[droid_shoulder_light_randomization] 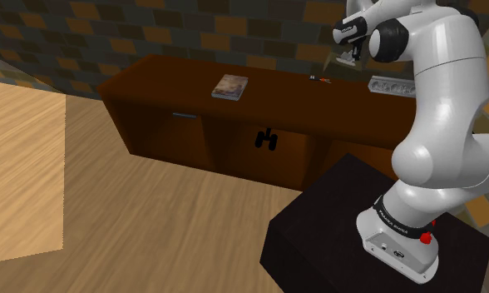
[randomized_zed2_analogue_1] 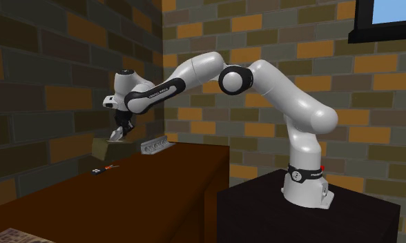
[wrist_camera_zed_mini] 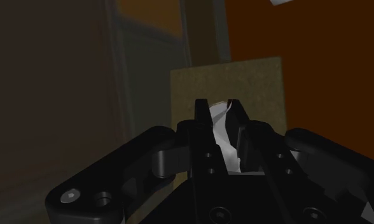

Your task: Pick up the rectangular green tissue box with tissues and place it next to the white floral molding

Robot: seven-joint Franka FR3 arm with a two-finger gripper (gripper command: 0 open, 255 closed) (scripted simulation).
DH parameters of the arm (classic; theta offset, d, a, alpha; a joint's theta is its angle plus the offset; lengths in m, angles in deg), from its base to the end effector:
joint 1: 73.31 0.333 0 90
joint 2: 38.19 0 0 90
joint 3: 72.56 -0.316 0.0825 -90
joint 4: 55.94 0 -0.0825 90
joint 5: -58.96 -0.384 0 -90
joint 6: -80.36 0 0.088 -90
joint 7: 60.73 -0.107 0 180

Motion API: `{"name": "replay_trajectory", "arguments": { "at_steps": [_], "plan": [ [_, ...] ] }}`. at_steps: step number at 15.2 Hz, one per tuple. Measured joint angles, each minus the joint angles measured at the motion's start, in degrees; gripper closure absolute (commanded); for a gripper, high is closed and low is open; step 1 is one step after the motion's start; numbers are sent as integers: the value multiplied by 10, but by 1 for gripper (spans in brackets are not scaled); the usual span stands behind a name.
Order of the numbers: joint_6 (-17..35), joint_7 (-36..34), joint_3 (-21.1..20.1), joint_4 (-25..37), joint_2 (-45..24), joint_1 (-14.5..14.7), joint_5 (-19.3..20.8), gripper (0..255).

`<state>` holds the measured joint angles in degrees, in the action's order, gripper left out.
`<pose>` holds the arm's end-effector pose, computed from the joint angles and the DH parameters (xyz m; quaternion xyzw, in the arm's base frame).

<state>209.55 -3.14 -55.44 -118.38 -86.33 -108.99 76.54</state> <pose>0.5402 -0.5850 0.3714 0.9406 0.1781 -0.0917 0.2743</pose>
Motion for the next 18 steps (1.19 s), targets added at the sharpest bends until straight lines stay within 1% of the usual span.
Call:
{"name": "replay_trajectory", "arguments": {
  "at_steps": [4, 5, 11, 14, 16, 18],
  "plan": [
    [1, 0, 0, 0, -1, 0, 0, 255],
    [2, 0, 0, -1, 0, 0, 0, 0],
    [-1, 0, 1, -5, 0, -1, 0, 0],
    [-13, -6, 4, -30, 33, 15, 6, 0],
    [-26, -6, 4, -35, 50, 23, 8, 0],
    [-28, -8, 5, -40, 56, 26, 10, 0]
  ]
}}
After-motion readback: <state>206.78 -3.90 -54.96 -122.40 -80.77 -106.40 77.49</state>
